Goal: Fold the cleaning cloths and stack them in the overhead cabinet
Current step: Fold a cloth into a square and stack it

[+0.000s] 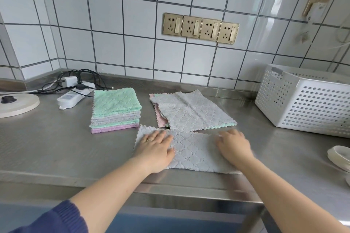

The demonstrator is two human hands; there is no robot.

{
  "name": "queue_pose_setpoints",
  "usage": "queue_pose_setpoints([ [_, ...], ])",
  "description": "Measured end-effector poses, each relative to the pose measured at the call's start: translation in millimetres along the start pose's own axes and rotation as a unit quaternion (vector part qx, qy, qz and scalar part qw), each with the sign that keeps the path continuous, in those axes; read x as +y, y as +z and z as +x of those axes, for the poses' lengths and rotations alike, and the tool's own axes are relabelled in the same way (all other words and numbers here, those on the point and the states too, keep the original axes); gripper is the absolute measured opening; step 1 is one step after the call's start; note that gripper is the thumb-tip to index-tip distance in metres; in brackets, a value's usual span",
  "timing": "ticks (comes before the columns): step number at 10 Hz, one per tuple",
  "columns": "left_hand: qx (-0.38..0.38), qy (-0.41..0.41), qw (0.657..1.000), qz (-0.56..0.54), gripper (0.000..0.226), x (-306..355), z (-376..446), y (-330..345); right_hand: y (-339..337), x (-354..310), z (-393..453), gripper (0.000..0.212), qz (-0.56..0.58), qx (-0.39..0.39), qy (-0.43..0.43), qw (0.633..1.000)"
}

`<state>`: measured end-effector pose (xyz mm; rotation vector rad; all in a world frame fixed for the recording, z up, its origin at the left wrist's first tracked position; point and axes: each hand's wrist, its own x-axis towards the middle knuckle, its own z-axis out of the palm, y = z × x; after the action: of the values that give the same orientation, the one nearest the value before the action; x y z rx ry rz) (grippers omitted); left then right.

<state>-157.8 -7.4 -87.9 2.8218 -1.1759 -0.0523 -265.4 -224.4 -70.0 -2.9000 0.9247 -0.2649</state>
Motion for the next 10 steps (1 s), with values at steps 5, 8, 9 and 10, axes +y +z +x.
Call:
queue_pose_setpoints([
  [5,0.001,-0.007,1.0,0.001,0.056,1.3,-0.3,0.8,-13.3,14.7,33.7,0.013,0.218,-0.016,0.016,0.976],
  [8,0.05,-0.01,0.997,-0.057,0.053,-9.5,8.4,2.0,-0.8,14.3,37.1,0.014,0.174,0.004,0.027,0.984],
  [9,0.134,-0.072,0.981,-0.123,0.043,-35.5,19.7,-0.7,-4.5,15.9,39.8,0.025,0.139,-0.021,0.034,0.989],
  [10,0.16,-0.125,0.97,-0.134,0.039,-59.3,23.3,-0.8,-14.0,16.8,41.8,0.028,0.2,-0.072,0.077,0.974],
])
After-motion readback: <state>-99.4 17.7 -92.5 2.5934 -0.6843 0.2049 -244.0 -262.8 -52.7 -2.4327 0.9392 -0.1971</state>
